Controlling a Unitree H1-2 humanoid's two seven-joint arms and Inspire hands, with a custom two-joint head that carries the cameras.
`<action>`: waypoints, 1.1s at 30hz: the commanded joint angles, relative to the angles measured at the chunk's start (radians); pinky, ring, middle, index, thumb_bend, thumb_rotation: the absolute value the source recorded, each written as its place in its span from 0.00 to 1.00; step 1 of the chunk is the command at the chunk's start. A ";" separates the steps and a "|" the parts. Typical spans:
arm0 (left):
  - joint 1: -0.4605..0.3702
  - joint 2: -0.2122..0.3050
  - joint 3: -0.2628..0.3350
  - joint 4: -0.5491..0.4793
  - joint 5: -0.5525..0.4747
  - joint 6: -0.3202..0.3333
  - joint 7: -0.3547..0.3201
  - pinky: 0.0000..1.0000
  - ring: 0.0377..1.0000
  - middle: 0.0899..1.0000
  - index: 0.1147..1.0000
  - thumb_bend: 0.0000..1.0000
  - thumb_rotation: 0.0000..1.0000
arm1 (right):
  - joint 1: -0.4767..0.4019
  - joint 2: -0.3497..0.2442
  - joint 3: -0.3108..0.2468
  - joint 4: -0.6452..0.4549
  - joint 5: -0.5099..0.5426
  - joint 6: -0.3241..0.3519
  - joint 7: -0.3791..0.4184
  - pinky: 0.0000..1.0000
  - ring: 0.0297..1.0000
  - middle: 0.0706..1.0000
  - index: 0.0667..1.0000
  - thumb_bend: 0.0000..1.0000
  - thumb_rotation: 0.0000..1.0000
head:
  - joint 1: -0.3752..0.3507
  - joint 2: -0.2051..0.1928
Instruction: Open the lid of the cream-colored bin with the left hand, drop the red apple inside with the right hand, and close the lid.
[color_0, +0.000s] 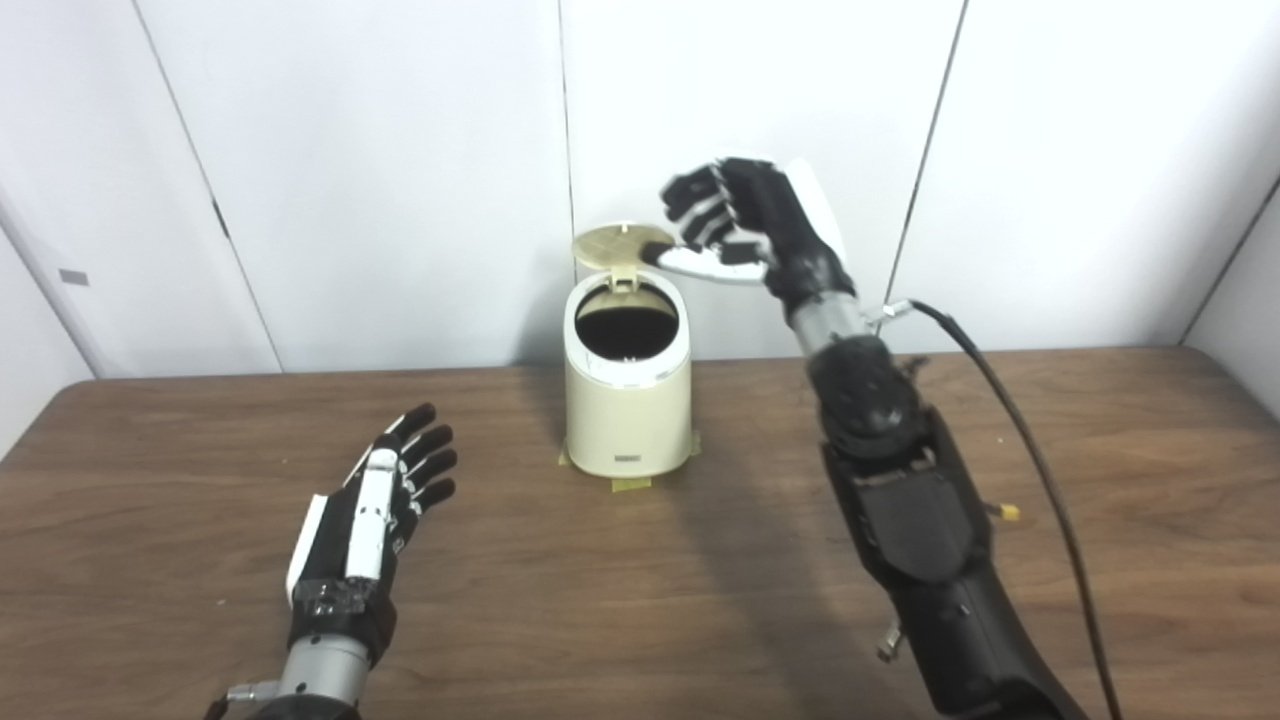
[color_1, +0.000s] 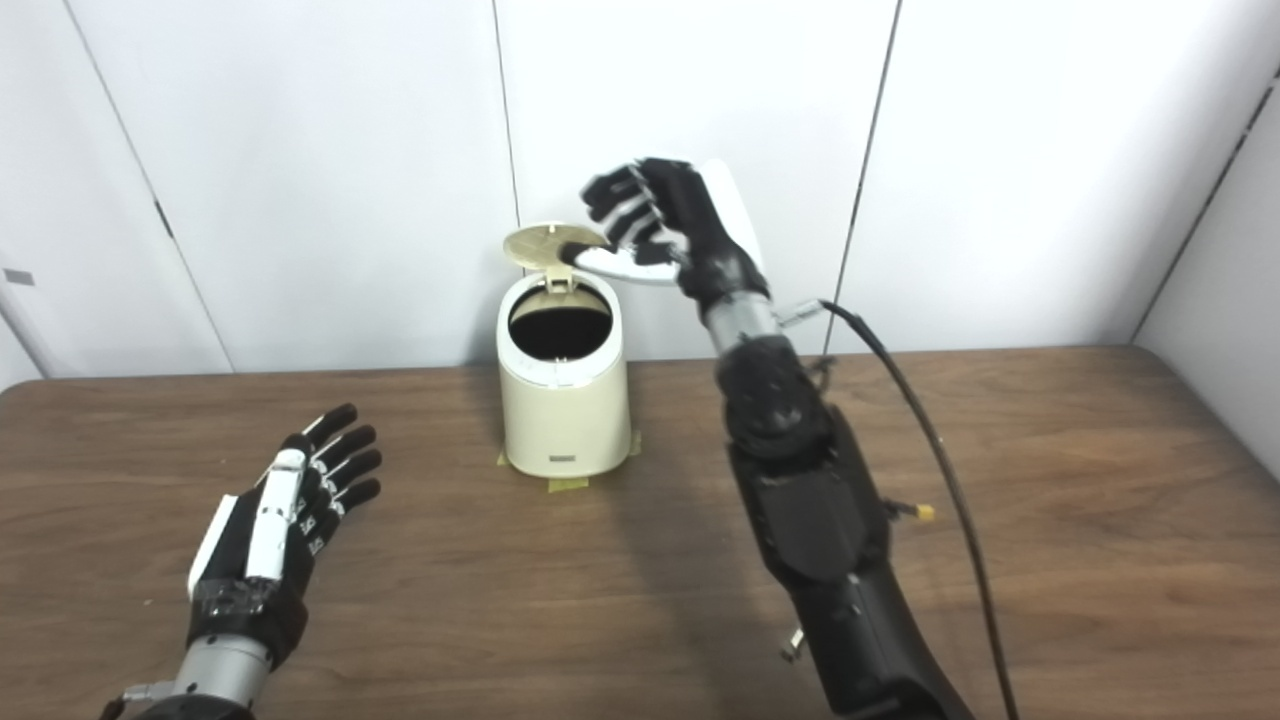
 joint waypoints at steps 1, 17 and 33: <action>-0.041 0.003 0.013 -0.006 0.001 -0.009 -0.006 0.84 0.84 0.84 0.87 0.28 0.94 | 0.003 -0.019 -0.017 -0.099 0.042 0.077 0.044 0.41 0.43 0.46 0.47 0.51 0.00 | -0.002 0.000; -0.336 0.158 -0.014 0.183 -0.001 -0.009 -0.101 0.84 0.87 0.88 0.87 0.39 0.87 | 0.352 -0.034 -0.048 -0.363 0.235 0.216 0.126 0.79 0.85 0.84 0.80 0.46 0.80 | -0.006 -0.010; -0.716 0.243 -0.144 0.476 0.062 -0.009 -0.237 0.90 0.93 0.93 0.91 0.39 0.84 | 0.544 0.047 -0.064 -0.379 0.288 0.078 0.064 0.89 0.90 0.88 0.86 0.48 1.00 | -0.004 -0.022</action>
